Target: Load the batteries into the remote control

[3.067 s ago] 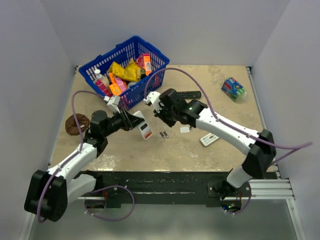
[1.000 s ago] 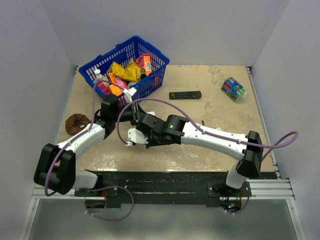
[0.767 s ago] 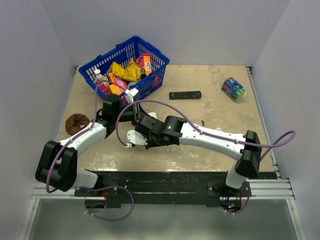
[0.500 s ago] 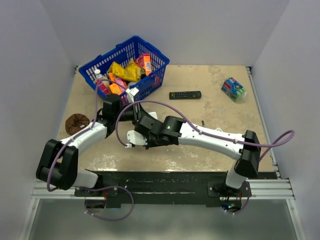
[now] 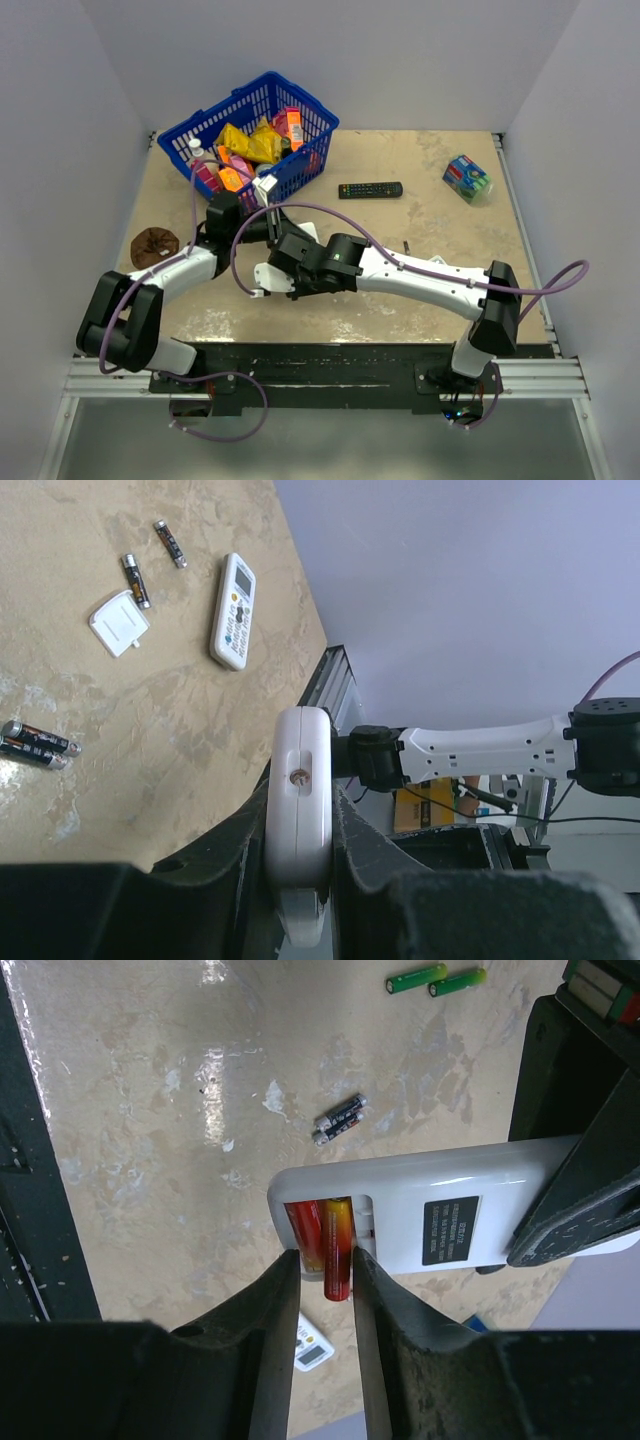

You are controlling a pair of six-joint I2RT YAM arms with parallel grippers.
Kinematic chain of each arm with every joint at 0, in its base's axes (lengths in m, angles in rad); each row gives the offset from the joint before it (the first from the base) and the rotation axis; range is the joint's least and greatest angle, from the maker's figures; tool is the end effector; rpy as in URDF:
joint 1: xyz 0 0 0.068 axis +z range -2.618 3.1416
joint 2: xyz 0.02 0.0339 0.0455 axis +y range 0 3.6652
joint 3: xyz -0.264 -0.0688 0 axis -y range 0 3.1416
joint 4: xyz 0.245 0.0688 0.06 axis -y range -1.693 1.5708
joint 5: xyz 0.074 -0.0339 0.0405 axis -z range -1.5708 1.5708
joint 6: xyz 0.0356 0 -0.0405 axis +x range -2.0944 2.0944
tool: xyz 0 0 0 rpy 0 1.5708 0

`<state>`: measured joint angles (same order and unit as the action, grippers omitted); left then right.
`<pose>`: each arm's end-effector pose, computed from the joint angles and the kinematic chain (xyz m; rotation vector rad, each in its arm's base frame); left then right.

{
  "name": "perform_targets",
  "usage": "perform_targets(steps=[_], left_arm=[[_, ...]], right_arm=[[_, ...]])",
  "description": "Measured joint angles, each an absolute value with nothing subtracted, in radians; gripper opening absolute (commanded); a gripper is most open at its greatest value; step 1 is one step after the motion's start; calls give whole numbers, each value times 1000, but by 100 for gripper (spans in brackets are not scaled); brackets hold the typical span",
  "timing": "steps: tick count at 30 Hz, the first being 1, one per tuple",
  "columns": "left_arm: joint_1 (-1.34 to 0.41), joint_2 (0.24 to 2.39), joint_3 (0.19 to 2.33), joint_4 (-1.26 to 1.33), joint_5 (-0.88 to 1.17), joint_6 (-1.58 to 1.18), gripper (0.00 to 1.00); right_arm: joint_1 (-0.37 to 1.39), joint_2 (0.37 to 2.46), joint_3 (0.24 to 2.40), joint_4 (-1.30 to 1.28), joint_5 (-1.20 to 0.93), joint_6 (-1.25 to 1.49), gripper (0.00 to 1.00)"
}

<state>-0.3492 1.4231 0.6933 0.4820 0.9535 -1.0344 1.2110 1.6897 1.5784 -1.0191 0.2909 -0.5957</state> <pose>0.2677 -0.1284 0.2328 0.0843 2.1228 -1.7629 0.1319 0.3217 0.3103 -2.0126 1.6960 -0.1889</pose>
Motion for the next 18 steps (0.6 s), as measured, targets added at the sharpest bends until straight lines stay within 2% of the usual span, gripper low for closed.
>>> perform_targets(steps=[10, 18], left_arm=[[-348, 1427, 672, 607, 953, -1106, 0], [-350, 1440, 630, 754, 965, -1197, 0]], right_arm=[[1212, 1679, 1610, -1035, 294, -594, 43], [1214, 1639, 1661, -1018, 339, -591, 64]])
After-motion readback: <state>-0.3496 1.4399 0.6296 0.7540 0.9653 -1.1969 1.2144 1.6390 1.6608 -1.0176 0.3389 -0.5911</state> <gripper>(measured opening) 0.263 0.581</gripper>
